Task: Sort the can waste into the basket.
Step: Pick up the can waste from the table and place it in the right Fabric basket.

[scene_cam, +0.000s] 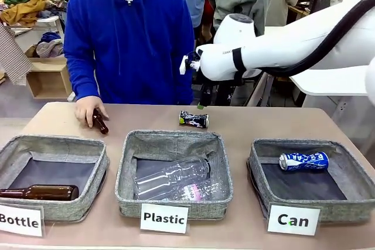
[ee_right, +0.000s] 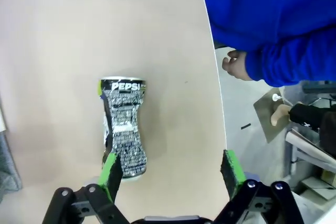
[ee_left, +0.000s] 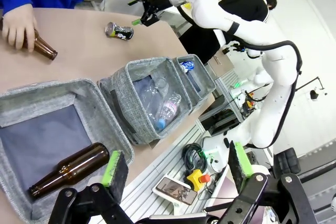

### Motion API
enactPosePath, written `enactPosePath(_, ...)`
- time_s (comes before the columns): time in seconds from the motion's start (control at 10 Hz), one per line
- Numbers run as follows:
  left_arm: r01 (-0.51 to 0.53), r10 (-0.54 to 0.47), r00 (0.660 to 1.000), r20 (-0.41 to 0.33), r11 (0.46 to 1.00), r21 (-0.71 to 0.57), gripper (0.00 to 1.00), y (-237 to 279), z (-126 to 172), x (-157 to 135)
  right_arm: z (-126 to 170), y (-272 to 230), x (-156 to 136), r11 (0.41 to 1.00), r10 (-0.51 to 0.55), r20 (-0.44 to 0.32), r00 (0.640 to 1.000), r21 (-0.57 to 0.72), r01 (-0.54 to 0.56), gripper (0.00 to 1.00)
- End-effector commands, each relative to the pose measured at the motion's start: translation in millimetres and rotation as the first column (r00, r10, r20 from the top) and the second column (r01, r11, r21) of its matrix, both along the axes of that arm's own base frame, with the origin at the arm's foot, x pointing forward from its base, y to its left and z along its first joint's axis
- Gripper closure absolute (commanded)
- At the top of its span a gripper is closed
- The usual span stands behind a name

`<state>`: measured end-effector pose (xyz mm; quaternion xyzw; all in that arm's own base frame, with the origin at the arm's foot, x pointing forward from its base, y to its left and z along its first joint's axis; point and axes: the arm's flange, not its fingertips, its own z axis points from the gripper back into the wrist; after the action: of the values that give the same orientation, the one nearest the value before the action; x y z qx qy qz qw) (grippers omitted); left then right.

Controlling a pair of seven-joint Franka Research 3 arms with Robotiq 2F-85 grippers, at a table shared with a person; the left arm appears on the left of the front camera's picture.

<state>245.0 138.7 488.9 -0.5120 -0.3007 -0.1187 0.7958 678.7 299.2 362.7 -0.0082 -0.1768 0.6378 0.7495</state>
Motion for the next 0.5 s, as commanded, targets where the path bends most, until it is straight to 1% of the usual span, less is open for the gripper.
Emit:
enactPosePath(0.0, -0.010, 0.010, 1.000, 0.001, 1.000, -0.014, 0.00, -2, 2, -1, 0, 21, 23, 0.995, -0.022, 0.006, 1.000, -0.094, 0.023, 0.00)
enactPosePath(0.1, -0.010, 0.010, 1.000, 0.001, 1.000, -0.014, 0.00, -2, 2, -1, -5, 25, 26, 0.994, -0.018, 0.000, 1.000, -0.108, 0.018, 0.00)
enactPosePath(0.2, -0.010, 0.010, 1.000, 0.001, 1.000, -0.014, 0.00, -2, 2, -1, -15, 32, 30, 0.993, -0.011, -0.042, 0.999, -0.116, 0.006, 0.00)
enactPosePath(0.4, -0.010, 0.010, 1.000, 0.001, 1.000, -0.014, 0.00, -2, 2, -1, -29, 41, 32, 0.996, -0.009, -0.132, 0.991, -0.092, -0.004, 0.00)
